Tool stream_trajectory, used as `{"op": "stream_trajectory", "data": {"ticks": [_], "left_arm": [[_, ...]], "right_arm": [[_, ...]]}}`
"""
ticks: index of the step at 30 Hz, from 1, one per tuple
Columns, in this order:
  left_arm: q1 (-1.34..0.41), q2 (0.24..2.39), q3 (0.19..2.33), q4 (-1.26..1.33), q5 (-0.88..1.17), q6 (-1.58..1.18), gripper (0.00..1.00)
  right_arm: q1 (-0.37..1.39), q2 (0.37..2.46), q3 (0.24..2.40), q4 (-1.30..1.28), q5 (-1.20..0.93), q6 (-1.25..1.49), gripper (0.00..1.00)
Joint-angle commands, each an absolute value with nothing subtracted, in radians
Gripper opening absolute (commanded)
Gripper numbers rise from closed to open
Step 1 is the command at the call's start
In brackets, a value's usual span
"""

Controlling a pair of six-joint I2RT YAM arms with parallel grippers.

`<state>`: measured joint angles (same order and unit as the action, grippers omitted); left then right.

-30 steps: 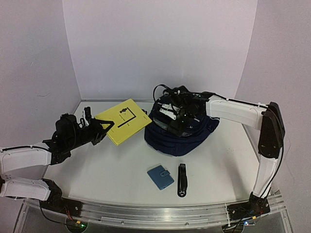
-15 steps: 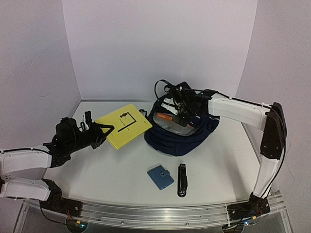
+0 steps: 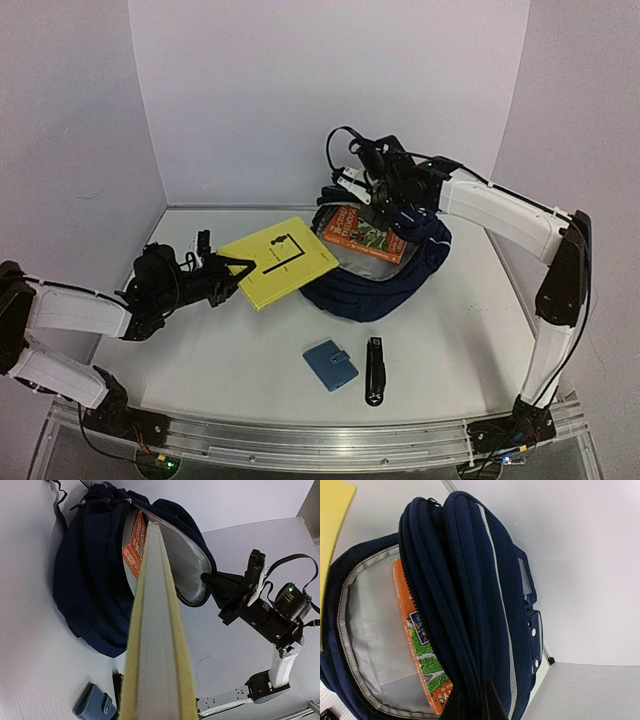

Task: Pack the student bag
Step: Place the book in the student bag.

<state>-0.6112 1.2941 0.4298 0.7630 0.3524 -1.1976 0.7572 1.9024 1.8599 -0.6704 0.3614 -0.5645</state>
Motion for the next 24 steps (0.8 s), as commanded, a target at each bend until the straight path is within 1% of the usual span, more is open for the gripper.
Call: {"op": "stream_trajectory", "data": {"ticks": [1, 6, 11, 19, 24], "left_arm": [[-0.634, 1.423, 0.56, 1.12, 0.409, -1.271, 0.0], [-0.675, 1.616, 0.687, 1.269, 0.43, -1.325, 0.0], [-0.708, 1.76, 0.826, 1.287, 0.419, -1.352, 0.0], [-0.729, 2.002, 0.976, 1.385, 0.346, -1.501, 0.0], [-0.738, 2.092, 1.058, 1.445, 0.316, -1.524, 0.0]], "right_arm": [[0.775, 1.894, 1.993, -0.56, 0.339, -0.554, 0.0], [0.775, 1.9, 2.018, -0.56, 0.314, -0.544, 0.0], [0.775, 1.895, 2.021, -0.564, 0.279, -0.523, 0.0], [0.776, 1.872, 2.045, -0.588, 0.178, -0.48, 0.0], [0.778, 1.851, 2.042, -0.619, 0.097, -0.459, 0.0]]}}
